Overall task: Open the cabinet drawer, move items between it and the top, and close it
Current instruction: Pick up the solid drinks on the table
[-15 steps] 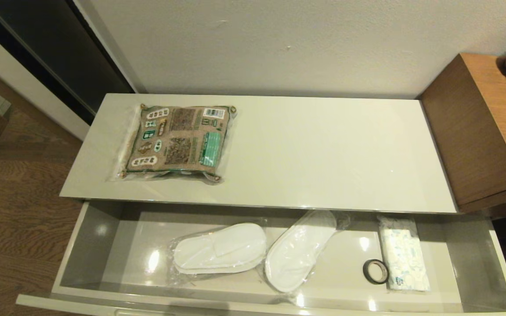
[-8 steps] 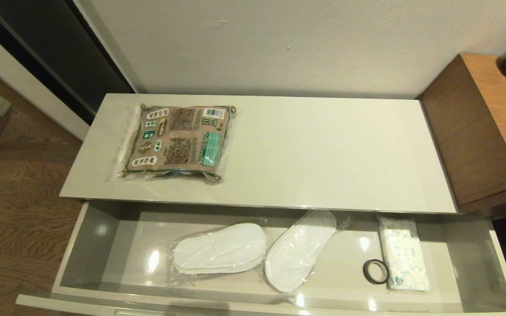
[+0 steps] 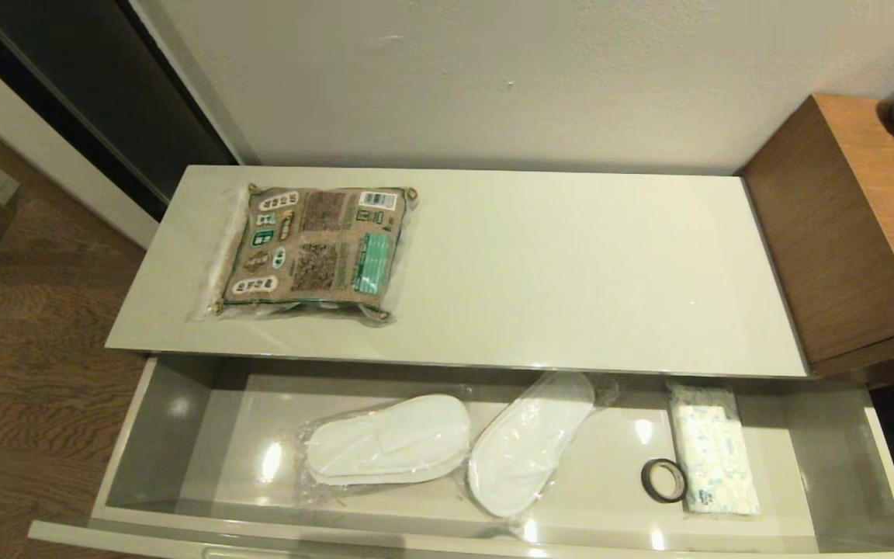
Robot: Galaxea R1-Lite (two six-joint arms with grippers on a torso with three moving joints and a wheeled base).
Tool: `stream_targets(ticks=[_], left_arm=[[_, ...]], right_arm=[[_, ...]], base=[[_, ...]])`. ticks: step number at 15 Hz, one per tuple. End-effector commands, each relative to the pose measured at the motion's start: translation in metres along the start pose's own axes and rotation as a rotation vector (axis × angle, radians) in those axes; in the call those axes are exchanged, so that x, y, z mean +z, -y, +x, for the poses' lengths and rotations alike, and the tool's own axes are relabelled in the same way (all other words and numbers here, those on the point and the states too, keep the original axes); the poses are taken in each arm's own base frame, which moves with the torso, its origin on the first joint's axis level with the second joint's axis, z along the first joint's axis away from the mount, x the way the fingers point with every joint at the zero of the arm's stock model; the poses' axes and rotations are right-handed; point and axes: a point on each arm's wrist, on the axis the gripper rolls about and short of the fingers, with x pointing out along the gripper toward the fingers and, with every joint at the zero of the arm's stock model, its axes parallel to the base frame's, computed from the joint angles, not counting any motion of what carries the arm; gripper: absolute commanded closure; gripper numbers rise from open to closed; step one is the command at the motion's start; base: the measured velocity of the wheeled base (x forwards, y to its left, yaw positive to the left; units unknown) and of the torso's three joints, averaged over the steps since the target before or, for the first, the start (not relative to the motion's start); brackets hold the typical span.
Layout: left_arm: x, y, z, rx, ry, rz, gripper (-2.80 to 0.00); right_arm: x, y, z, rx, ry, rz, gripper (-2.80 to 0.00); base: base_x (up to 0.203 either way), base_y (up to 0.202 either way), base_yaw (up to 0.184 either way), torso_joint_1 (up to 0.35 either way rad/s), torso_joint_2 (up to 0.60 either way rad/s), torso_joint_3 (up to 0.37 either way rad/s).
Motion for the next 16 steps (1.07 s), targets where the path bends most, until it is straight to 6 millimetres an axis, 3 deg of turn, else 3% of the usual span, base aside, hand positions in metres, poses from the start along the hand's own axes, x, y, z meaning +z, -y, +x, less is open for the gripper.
stream_targets(ticks=[1, 12, 14, 16], left_arm=[[0.0, 0.0, 0.0, -0.008, 0.005, 0.051, 0.0], [0.001, 0.0, 0.0, -0.002, 0.001, 0.052, 0.0], [0.023, -0.002, -0.004, 0.01, 0.043, 0.056, 0.0], [0.072, -0.006, -0.008, 0.038, 0.061, -0.048, 0.0]], right_arm=[[0.0, 0.0, 0.0, 0.0, -0.002, -0.001, 0.0], [0.0, 0.0, 0.0, 0.0, -0.002, 0.001, 0.0], [0.0, 0.0, 0.0, 0.0, -0.002, 0.001, 0.0], [0.0, 0.0, 0.0, 0.0, -0.002, 0.001, 0.0]], base=[[0.0, 0.0, 0.0, 0.0, 0.0, 0.0], [0.0, 0.0, 0.0, 0.0, 0.0, 0.0], [0.0, 0.0, 0.0, 0.0, 0.0, 0.0], [0.0, 0.0, 0.0, 0.0, 0.0, 0.0]])
